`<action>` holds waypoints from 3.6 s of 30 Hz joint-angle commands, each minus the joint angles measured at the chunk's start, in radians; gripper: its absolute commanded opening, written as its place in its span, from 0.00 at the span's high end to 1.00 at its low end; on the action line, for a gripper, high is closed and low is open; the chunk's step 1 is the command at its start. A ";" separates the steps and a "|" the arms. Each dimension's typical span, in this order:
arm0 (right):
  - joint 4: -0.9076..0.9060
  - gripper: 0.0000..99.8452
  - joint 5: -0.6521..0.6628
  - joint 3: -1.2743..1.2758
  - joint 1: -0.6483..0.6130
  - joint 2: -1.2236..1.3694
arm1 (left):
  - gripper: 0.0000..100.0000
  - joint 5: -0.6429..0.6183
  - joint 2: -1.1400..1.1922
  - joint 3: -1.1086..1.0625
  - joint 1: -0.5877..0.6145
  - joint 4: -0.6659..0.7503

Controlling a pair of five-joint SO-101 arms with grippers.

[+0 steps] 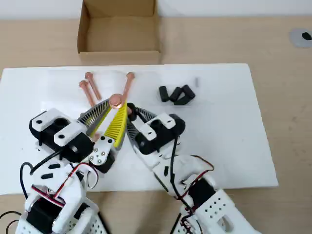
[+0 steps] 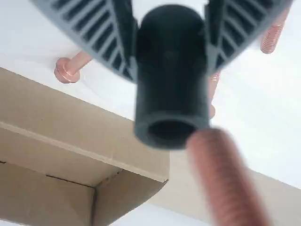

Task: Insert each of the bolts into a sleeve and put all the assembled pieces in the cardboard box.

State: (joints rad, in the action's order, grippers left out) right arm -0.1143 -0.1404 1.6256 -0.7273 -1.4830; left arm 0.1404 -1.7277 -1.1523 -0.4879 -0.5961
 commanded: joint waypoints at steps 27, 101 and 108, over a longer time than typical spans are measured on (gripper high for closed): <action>0.021 0.99 0.009 -0.054 -0.012 -0.019 | 0.99 0.055 -0.002 -0.117 0.020 0.173; 0.021 0.99 0.051 -0.061 -0.005 -0.018 | 0.87 -0.015 0.449 0.133 0.549 -0.210; 0.021 0.99 0.051 -0.062 -0.005 -0.018 | 0.91 -0.015 1.046 0.554 0.548 -0.546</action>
State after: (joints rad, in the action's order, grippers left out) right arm -0.1143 -0.0959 1.6256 -0.7288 -1.4814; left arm 0.1281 -0.9099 -0.7963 0.0476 -1.0196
